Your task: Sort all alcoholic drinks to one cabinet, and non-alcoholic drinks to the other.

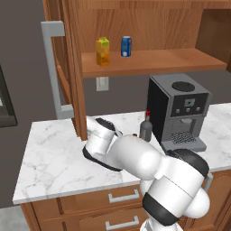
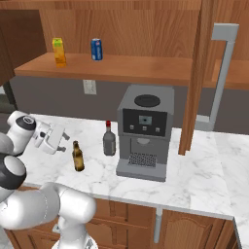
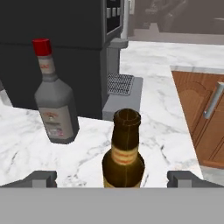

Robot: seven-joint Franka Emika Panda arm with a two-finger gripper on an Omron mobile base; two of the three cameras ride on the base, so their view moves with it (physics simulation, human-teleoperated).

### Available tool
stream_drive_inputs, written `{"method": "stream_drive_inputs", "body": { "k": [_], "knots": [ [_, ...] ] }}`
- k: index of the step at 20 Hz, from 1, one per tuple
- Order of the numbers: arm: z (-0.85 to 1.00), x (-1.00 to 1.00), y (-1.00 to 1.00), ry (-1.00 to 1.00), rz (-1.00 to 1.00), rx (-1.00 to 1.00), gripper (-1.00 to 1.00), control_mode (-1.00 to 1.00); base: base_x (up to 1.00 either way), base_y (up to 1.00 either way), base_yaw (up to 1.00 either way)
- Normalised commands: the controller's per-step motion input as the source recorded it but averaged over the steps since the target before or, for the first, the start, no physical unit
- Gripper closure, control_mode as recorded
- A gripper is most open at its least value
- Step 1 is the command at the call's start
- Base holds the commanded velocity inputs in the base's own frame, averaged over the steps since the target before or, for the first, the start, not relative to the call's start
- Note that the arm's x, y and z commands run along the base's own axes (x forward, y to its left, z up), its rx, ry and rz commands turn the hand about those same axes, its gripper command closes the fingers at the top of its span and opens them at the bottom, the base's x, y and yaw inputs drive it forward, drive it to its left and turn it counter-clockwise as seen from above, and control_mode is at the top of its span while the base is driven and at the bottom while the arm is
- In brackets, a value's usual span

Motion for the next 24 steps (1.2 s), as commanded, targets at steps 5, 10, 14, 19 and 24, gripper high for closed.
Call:
{"method": "stream_drive_inputs", "body": {
  "k": [5,10,14,19,24],
  "knots": [
    [0.00,0.00,-0.10,0.05,-0.02,-0.03,-1.00,-1.00,0.00,0.00,0.00],
    [0.00,-0.01,-0.15,0.06,-0.02,-0.05,-1.00,-1.00,0.00,0.00,0.00],
    [0.00,-0.03,-0.12,0.03,-0.02,-0.05,-1.00,-1.00,0.00,0.00,0.00],
    [0.00,-0.01,-0.03,0.00,-0.02,-0.04,-1.00,-1.00,0.00,0.00,0.00],
    [0.00,-0.03,-0.04,0.00,-0.01,-0.04,-1.00,-1.00,0.00,0.00,0.00]
  ]
}}
